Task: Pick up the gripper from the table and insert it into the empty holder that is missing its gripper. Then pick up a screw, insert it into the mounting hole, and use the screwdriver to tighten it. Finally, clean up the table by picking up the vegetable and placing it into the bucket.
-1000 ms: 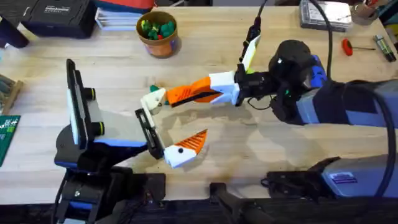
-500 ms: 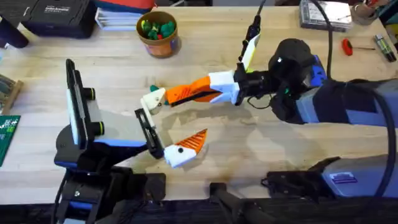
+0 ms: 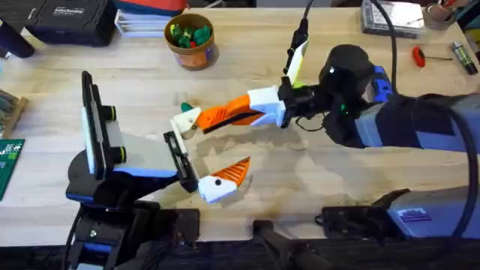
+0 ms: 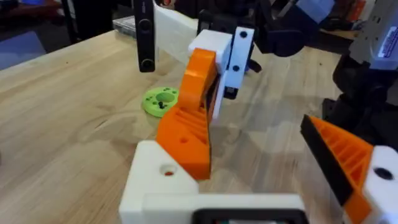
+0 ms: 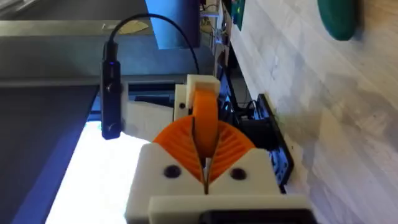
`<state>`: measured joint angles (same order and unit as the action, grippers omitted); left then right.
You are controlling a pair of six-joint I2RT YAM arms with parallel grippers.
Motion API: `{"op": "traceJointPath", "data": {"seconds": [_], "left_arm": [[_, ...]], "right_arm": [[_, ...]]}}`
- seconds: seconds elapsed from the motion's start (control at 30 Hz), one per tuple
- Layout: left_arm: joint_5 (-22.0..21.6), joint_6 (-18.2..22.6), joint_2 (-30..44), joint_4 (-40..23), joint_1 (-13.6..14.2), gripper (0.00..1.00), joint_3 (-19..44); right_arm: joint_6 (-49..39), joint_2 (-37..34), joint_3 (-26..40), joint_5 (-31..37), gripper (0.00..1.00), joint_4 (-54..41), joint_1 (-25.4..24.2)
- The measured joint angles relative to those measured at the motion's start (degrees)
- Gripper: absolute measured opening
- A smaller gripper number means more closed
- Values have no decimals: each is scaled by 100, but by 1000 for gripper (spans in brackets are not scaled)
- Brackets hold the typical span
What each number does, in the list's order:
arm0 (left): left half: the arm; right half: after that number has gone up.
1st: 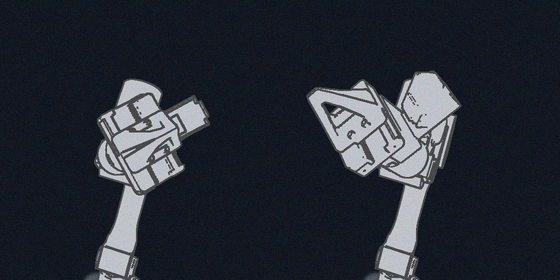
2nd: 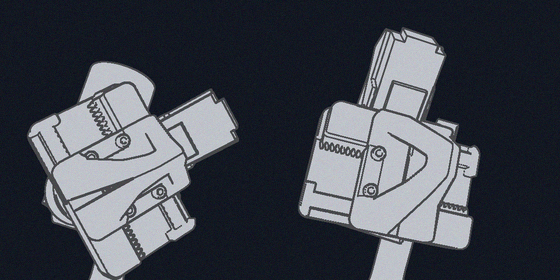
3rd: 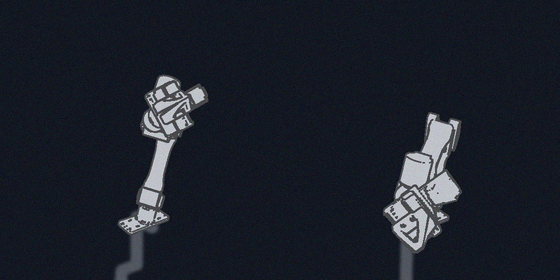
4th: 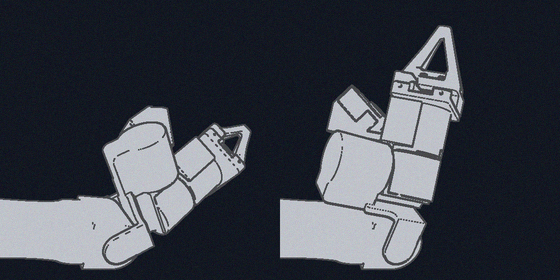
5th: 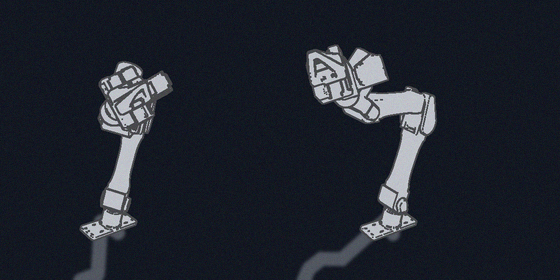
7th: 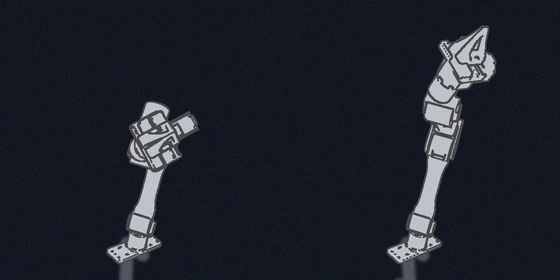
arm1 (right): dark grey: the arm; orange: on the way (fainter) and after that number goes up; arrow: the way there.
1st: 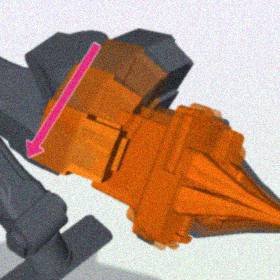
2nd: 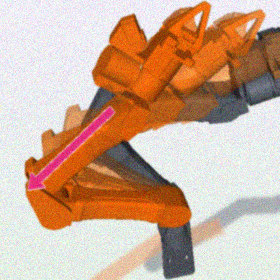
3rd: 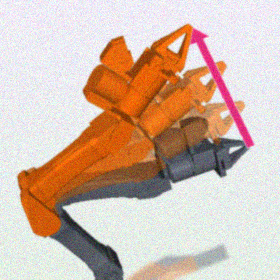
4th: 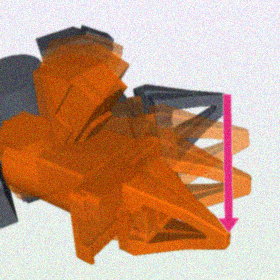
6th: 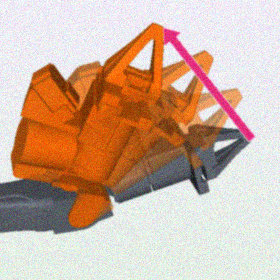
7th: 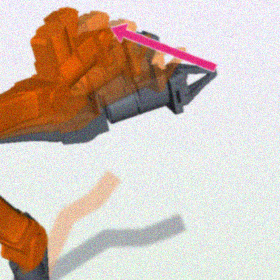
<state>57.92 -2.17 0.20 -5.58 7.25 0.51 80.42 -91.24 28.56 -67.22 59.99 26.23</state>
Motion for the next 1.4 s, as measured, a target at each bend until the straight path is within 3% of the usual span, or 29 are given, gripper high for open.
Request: {"op": "traceJointPath", "data": {"seconds": [0.83, 1.07, 1.4], "left_arm": [[-392, -195, 1, 28, -94, 985, 0], [-392, -457, 143, 17, -107, 985, 0], [-422, -461, 119, 24, -109, 985, 0]], "right_arm": [[-72, -940, 858, 74, 9, 52, 283], [-484, -872, 1071, 125, 9, -1275, 287], [-697, -870, 1075, 135, 8, -1067, 323]]}}
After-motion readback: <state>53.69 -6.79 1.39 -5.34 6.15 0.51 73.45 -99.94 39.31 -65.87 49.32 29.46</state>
